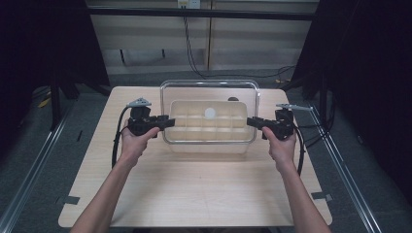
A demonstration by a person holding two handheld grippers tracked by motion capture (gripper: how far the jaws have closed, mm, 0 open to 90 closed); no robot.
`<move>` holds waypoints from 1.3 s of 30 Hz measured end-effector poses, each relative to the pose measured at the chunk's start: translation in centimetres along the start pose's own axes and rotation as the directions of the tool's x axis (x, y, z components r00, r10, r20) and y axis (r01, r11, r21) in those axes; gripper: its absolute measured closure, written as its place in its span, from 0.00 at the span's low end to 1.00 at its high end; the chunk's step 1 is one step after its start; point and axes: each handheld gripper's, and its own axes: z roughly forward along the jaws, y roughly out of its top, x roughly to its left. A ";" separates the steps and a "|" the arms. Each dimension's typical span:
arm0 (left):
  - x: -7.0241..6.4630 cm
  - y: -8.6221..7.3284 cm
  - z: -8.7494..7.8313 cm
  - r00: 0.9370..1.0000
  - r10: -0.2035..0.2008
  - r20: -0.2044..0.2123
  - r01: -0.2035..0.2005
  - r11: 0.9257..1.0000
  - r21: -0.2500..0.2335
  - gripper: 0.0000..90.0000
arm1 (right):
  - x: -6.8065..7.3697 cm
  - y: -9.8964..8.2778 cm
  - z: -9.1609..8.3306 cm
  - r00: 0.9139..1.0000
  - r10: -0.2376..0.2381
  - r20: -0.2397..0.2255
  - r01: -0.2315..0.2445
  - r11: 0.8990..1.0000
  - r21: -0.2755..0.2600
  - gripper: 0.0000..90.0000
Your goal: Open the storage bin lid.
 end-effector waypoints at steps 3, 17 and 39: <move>-0.2 0.1 -0.2 1.000 0.001 0.002 -0.001 1.000 -0.004 0.67 | 0.1 -0.1 -0.3 1.000 0.004 -0.007 -0.004 1.000 -0.012 0.73; -0.8 -0.4 -1.0 1.000 0.007 0.028 -0.006 1.000 -0.015 0.68 | 0.9 -0.4 -1.5 1.000 -0.023 -0.003 0.023 1.000 -0.005 0.74; -2.4 -2.3 -2.3 1.000 0.011 0.028 -0.011 1.000 -0.008 0.68 | 2.0 -2.3 -3.1 1.000 -0.006 -0.016 0.005 1.000 -0.006 0.75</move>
